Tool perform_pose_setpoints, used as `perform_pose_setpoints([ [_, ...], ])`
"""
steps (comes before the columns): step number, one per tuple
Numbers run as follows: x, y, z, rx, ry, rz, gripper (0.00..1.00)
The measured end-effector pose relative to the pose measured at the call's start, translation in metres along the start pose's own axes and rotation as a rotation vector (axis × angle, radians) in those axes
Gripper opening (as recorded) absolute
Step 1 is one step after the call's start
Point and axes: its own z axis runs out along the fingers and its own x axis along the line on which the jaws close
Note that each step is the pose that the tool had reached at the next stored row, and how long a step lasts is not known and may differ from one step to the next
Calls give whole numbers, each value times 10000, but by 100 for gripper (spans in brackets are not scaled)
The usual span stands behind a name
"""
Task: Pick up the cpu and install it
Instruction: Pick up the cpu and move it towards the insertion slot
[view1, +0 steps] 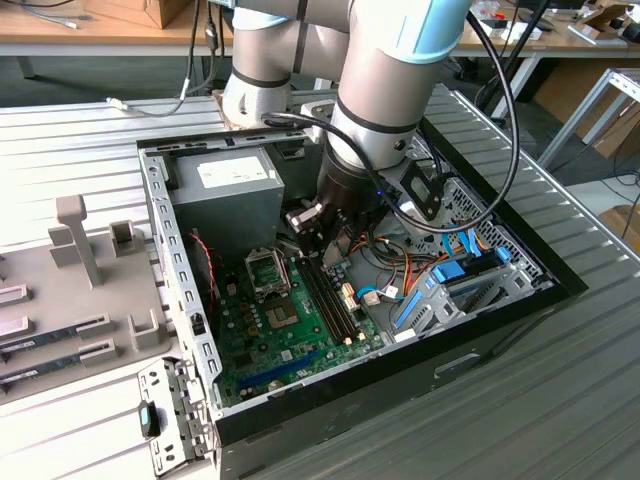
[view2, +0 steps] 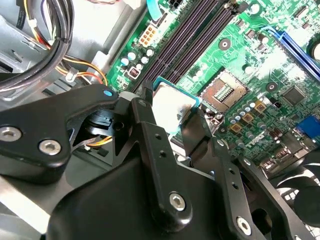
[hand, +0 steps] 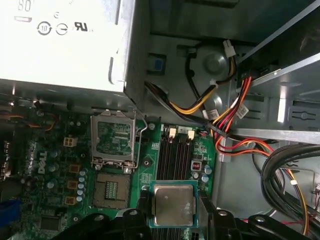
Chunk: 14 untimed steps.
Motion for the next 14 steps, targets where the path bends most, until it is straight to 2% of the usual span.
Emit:
perform_pose_setpoints([
  [14, -126, -37, 77, 0, 0, 0, 47],
])
